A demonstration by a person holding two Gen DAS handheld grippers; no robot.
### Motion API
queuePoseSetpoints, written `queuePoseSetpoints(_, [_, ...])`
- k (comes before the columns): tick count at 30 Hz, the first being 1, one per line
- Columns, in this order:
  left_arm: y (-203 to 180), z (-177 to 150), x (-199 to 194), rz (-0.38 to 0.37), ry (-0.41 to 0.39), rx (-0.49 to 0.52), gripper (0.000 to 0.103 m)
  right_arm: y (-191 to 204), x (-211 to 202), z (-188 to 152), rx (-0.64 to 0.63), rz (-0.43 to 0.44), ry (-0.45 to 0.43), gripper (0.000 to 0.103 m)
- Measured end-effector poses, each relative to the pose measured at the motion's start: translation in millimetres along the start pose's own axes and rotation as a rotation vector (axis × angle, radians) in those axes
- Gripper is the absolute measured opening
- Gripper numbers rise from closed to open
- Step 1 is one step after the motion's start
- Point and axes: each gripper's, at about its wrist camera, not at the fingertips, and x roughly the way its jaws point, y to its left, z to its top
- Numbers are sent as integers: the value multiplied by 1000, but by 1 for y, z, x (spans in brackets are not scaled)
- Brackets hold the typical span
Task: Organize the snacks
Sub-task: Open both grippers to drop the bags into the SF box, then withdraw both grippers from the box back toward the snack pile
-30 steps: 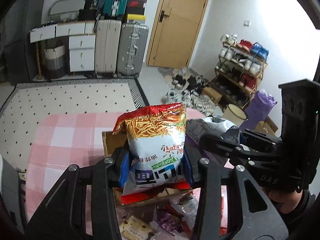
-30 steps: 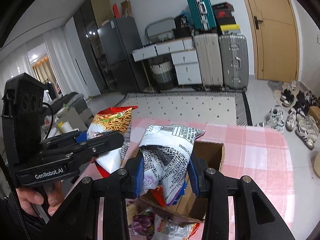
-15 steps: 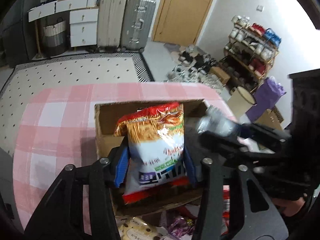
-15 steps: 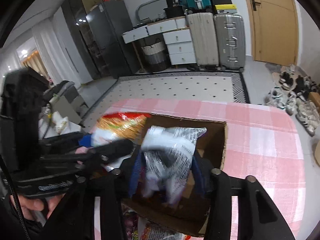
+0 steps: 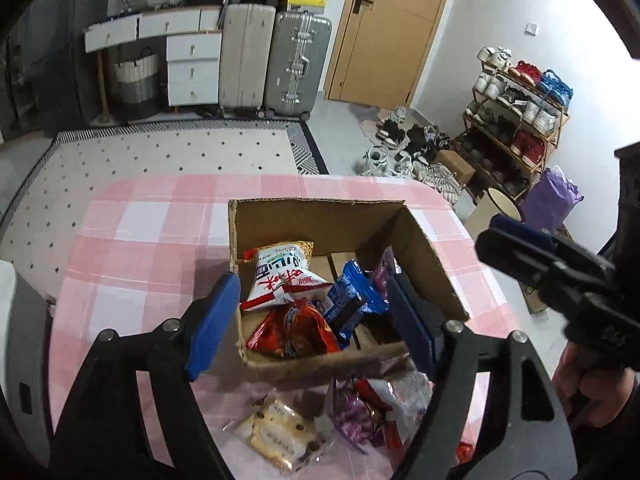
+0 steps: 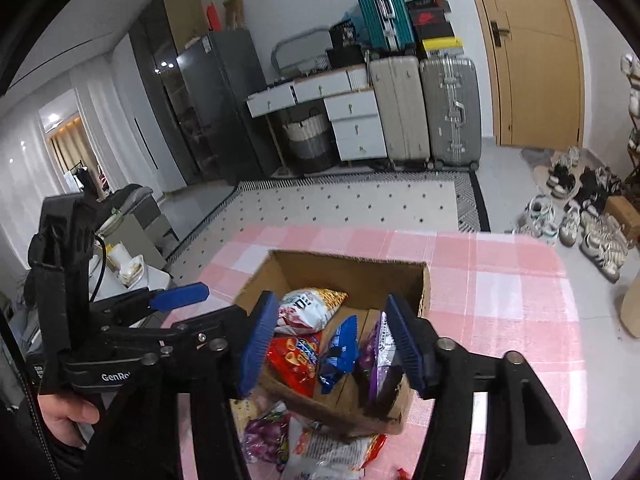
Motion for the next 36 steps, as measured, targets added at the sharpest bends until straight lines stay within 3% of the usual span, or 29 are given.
queuePoseSetpoints(7, [-7, -39, -68, 2, -61, 14, 80, 28, -54, -12, -65, 19, -75, 70])
queuePoseSetpoints(9, [-11, -46, -86, -4, -85, 16, 81, 34, -69, -16, -85, 38, -89, 85])
queuePoseSetpoints(18, [-30, -82, -164, -23, -163, 32, 89, 67, -135, -48, -130, 28, -163, 89])
queuePoseSetpoints(23, [-35, -103, -193, -24, -180, 37, 95, 80, -176, -65, -121, 8, -215, 95])
queuePoseSetpoints(25, [-35, -114, -208, -17, -204, 20, 102, 84, -190, -72, -116, -6, -228, 97])
queuePoseSetpoints(36, [-45, -155, -250, -31, -225, 36, 102, 87, -241, -124, -74, -66, -263, 102])
